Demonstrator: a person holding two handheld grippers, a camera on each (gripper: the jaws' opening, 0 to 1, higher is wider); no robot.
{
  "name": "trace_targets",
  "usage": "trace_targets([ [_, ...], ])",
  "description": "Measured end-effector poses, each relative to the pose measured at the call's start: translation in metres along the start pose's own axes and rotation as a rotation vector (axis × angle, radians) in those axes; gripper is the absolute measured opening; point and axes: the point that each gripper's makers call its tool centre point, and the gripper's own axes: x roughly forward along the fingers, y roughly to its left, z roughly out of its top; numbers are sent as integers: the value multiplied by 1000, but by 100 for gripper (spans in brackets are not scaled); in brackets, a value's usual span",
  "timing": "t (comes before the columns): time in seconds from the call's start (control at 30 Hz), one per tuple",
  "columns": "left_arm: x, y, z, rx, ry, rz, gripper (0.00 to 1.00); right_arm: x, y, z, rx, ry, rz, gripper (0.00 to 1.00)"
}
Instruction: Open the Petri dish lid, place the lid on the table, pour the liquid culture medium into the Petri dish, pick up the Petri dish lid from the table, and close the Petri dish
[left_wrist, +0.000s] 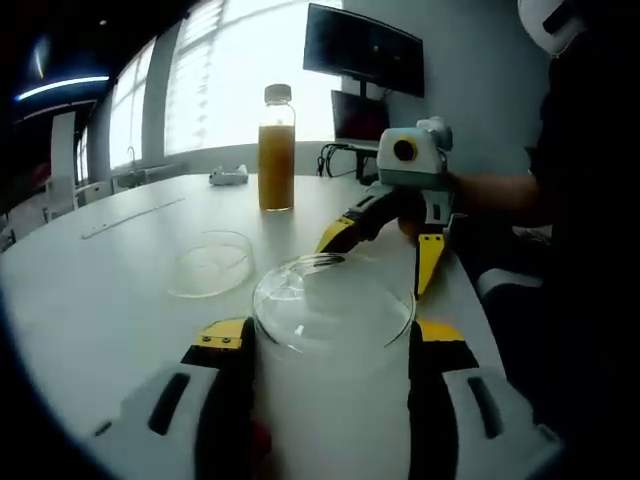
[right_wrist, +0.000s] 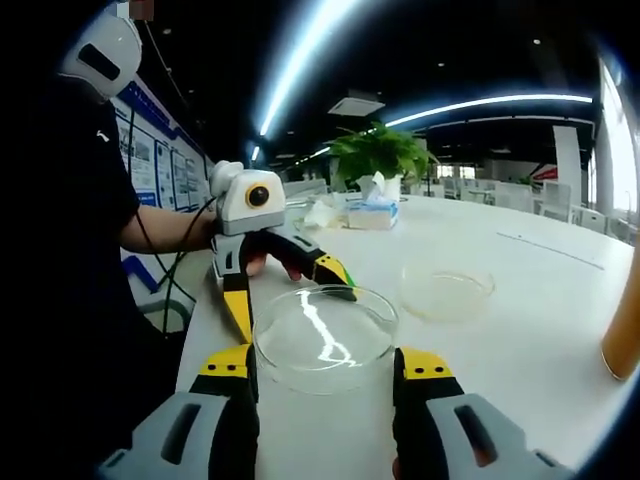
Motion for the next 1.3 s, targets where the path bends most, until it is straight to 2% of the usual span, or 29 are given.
trace_targets([
  [0.13,-1,0,0,3,-1,4,54,-2,1,-5,0,9,-3,46],
  [0.27,-4,1,-1,4,-6,16,53,-5,2,-1,1,-14,-3,46],
  [0.5,-9,2,3,-1,-33,20,53,-9,-1,3,9,-31,-27,53],
  [0.7,-19,2,8,-21,-82,49,57,-17,-7,15,37,-95,-72,61],
  [0.8,-22,3,10,-21,-100,73,58,-18,-15,19,50,-122,-121,61],
  [0.9,-24,10,15,-24,-129,111,58,-22,-22,29,73,-176,-175,62],
  [1.13,-28,14,21,-37,-167,138,56,-37,-35,48,74,-219,-306,61],
  [1.27,-32,21,27,-54,-195,186,56,-59,-51,67,101,-281,-429,58],
  [1.3,-32,20,33,-99,-238,188,55,-66,-58,67,73,-261,-477,56],
])
